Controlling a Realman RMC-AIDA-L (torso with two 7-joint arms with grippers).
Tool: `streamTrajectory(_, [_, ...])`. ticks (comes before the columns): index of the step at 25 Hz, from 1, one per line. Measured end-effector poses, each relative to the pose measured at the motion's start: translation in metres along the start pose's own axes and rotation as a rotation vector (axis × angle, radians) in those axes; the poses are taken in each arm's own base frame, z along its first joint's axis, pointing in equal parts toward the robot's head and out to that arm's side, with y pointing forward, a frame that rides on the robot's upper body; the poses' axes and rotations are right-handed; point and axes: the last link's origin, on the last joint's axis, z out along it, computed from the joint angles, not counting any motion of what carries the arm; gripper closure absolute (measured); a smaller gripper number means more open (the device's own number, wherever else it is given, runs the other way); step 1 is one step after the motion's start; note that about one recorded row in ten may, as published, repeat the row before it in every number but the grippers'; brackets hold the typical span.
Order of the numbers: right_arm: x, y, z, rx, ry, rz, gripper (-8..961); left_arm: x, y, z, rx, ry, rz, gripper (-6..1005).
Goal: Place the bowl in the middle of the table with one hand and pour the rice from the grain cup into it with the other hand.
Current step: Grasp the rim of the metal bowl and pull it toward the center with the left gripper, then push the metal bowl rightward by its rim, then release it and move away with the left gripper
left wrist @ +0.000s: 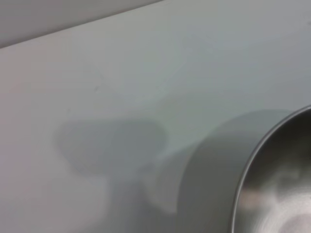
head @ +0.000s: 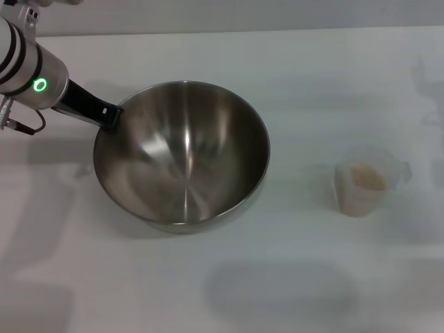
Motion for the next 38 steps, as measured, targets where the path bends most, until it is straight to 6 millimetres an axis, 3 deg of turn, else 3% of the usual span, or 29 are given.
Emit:
streamTrajectory(15, [0.000,0.000,0.000,-0.001,0.000,0.000,252,0.022,-0.013,-0.024,-0.115,0.124,-0.069,958])
streamTrajectory(24, [0.000,0.000,0.000,-0.002,0.000,-0.002,253,0.037,0.001,-0.031,-0.174,0.156,-0.024,965])
streamTrajectory(25, [0.000,0.000,0.000,-0.003,0.000,-0.002,253,0.043,0.011,-0.032,-0.197,0.159,0.000,965])
streamTrajectory(30, [0.000,0.000,0.001,-0.002,0.002,-0.002,253,0.048,0.021,-0.031,-0.217,0.151,0.025,965])
streamTrajectory(32, [0.000,0.000,0.001,-0.002,0.003,-0.002,253,0.054,0.034,-0.026,-0.245,0.142,0.058,965])
streamTrajectory(38, [0.001,0.000,0.001,-0.002,0.005,-0.002,253,0.058,0.041,-0.020,-0.256,0.138,0.071,965])
